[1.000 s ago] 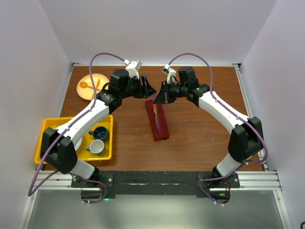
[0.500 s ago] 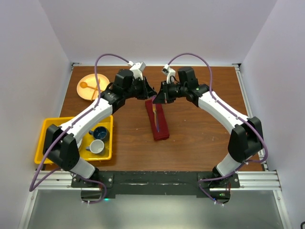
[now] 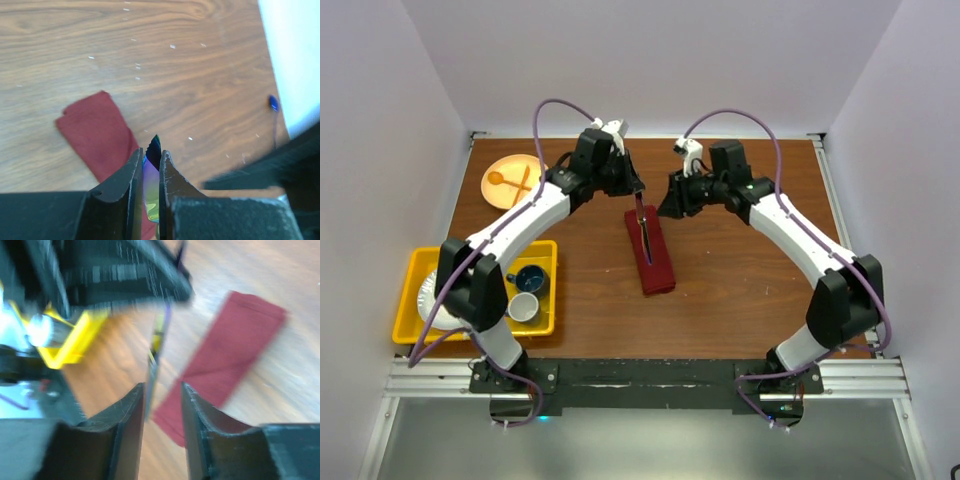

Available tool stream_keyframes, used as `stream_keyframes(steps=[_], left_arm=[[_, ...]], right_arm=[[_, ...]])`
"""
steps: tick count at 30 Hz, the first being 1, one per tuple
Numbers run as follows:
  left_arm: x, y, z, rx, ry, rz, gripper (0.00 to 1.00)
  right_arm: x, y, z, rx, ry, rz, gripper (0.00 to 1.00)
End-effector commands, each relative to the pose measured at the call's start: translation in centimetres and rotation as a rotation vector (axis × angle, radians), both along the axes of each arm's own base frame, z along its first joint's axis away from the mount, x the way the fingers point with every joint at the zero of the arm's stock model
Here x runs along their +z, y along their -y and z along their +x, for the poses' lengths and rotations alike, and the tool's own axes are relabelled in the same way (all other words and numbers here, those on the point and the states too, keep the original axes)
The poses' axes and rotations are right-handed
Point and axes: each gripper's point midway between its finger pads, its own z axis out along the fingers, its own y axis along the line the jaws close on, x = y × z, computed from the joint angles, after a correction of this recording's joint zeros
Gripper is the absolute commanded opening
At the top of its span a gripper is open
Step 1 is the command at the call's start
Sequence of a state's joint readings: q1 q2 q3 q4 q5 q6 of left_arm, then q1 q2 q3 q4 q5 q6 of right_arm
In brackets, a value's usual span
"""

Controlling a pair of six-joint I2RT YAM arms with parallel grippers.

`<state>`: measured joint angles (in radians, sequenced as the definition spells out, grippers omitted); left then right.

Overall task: Fold the napkin into a case and place the utensils inside
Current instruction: Pass from the right arm to the left, then insert the knife into the folded napkin.

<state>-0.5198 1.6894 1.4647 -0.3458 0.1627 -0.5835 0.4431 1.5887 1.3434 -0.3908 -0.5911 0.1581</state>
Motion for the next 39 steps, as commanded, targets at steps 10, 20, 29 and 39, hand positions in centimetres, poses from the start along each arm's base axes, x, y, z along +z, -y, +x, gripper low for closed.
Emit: stream_keyframes(steps=[10, 20, 29, 39], left_arm=[[-4.0, -2.4, 7.1, 0.179, -0.109, 0.138, 0.00], [-5.2, -2.5, 9.9, 0.190, -0.109, 0.138, 0.00], [-7.0, -2.4, 10.9, 0.195, -0.132, 0.151, 0.00], [-9.4, -1.4, 9.6, 0.163, -0.212, 0.131, 0.00]], right_arm=[[-5.8, 4.5, -2.4, 0.229, 0.361, -0.304, 0.22], [-10.3, 3.4, -4.1, 0.380, 0.431, -0.366, 0.20], [-12.4, 3.3, -5.3, 0.467, 0.452, -0.396, 0.19], [-15.1, 2.6, -7.6, 0.590, 0.479, -0.429, 0.18]])
